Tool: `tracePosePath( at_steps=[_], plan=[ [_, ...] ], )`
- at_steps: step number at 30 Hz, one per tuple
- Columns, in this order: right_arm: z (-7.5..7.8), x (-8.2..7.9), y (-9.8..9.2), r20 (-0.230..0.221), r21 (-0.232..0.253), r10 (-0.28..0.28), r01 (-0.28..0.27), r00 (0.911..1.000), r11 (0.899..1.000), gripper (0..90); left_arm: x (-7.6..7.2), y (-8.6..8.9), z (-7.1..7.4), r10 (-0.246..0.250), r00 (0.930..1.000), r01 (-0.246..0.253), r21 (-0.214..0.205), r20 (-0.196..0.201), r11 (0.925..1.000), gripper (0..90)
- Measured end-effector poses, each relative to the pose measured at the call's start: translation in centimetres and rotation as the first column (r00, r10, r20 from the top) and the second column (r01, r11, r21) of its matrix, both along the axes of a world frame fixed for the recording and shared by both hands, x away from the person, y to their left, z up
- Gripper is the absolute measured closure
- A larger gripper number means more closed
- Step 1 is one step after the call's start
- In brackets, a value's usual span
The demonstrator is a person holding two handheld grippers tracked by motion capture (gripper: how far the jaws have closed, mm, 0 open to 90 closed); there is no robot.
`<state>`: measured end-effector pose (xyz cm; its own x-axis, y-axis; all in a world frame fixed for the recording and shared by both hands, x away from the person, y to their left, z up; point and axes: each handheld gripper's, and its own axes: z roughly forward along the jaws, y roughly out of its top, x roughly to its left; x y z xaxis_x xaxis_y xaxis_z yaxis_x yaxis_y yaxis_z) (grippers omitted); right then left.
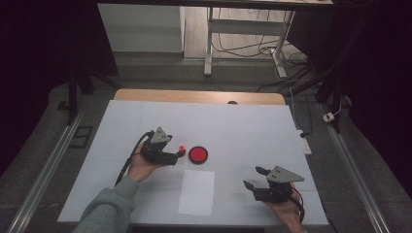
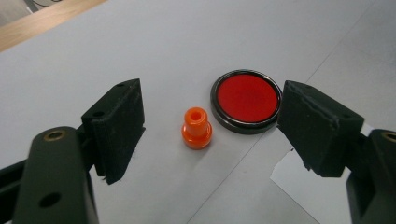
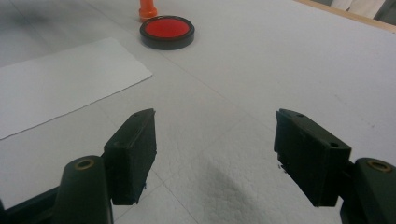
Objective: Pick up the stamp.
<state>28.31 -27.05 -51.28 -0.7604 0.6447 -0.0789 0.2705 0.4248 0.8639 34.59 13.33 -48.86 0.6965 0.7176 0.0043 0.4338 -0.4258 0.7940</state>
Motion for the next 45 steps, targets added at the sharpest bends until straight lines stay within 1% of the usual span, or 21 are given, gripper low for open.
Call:
tracePosePath(
  at_steps=[1, 4, 6, 9, 10, 14, 24, 28, 30, 35, 41, 42, 45],
  plan=[
    [0.0, 0.0, 0.0, -0.002, 0.001, -0.001, 0.001, 1.0000, 1.000, 29.1, 0.0, 0.0, 0.0, 0.000, 1.0000, 0.000, 0.000, 0.000, 1.0000, 23.6],
    [-0.1, 0.0, 0.0, -0.003, -0.001, 0.000, 0.000, 1.0000, 1.000, 29.1, 0.5, -0.4, -0.5, 0.003, 1.0000, -0.003, 0.017, -0.004, 0.9998, 24.0],
    [-0.1, 0.0, 0.0, -0.004, -0.002, 0.000, 0.000, 1.0000, 1.000, 29.1, 0.6, -0.5, -0.6, 0.005, 1.0000, -0.005, 0.018, -0.004, 0.9998, 24.1],
    [-0.1, 0.0, 0.0, -0.009, -0.013, -0.003, 0.003, 1.0000, 1.000, 29.1, 0.9, -0.7, -1.0, 0.008, 0.9999, -0.008, 0.029, -0.006, 0.9996, 24.7],
    [-0.2, 0.0, 0.0, -0.011, -0.008, 0.000, -0.001, 0.9999, 1.000, 29.1, 1.1, -0.7, -1.2, 0.014, 0.9999, -0.013, 0.038, -0.008, 0.9992, 24.9],
    [-0.2, 0.0, 0.1, -0.008, -0.008, -0.001, 0.001, 1.0000, 1.000, 29.1, 1.5, -0.8, -1.6, 0.022, 0.9997, -0.021, 0.049, -0.011, 0.9985, 26.0],
    [-0.3, 0.0, 0.1, -0.008, -0.010, 0.000, 0.000, 1.0000, 1.000, 29.1, 2.1, -1.3, -2.3, 0.016, 0.9998, -0.015, 0.074, -0.009, 0.9971, 30.2],
    [-0.3, 0.1, 0.1, -0.007, -0.016, 0.002, -0.002, 1.0000, 1.000, 29.1, 2.4, -1.3, -2.6, 0.011, 0.9998, -0.010, 0.077, -0.014, 0.9969, 34.6],
    [-0.3, 0.1, 0.0, -0.008, -0.016, 0.001, -0.001, 1.0000, 1.000, 29.1, 2.5, -1.3, -2.8, 0.012, 0.9997, -0.010, 0.077, -0.023, 0.9970, 35.4],
    [-0.3, 0.0, 0.0, -0.007, -0.026, -0.003, 0.003, 1.0000, 1.000, 29.1, 2.7, -1.4, -3.1, 0.008, 0.9996, -0.005, 0.078, -0.027, 0.9970, 38.4],
    [-0.4, 0.1, 0.1, -0.012, -0.024, 0.002, -0.002, 0.9999, 1.000, 29.1, 2.8, -1.5, -3.4, -0.006, 0.9994, 0.009, 0.081, -0.035, 0.9967, 45.1],
    [-0.4, 0.1, 0.1, -0.012, -0.024, 0.002, -0.002, 0.9999, 1.000, 29.1, 2.9, -1.5, -3.5, -0.005, 0.9993, 0.008, 0.079, -0.038, 0.9968, 45.1],
    [-0.4, 0.1, 0.1, -0.013, -0.026, 0.001, -0.002, 0.9999, 1.000, 29.0, 2.9, -1.6, -3.7, -0.010, 0.9989, 0.013, 0.081, -0.045, 0.9967, 49.8]
  ],
)
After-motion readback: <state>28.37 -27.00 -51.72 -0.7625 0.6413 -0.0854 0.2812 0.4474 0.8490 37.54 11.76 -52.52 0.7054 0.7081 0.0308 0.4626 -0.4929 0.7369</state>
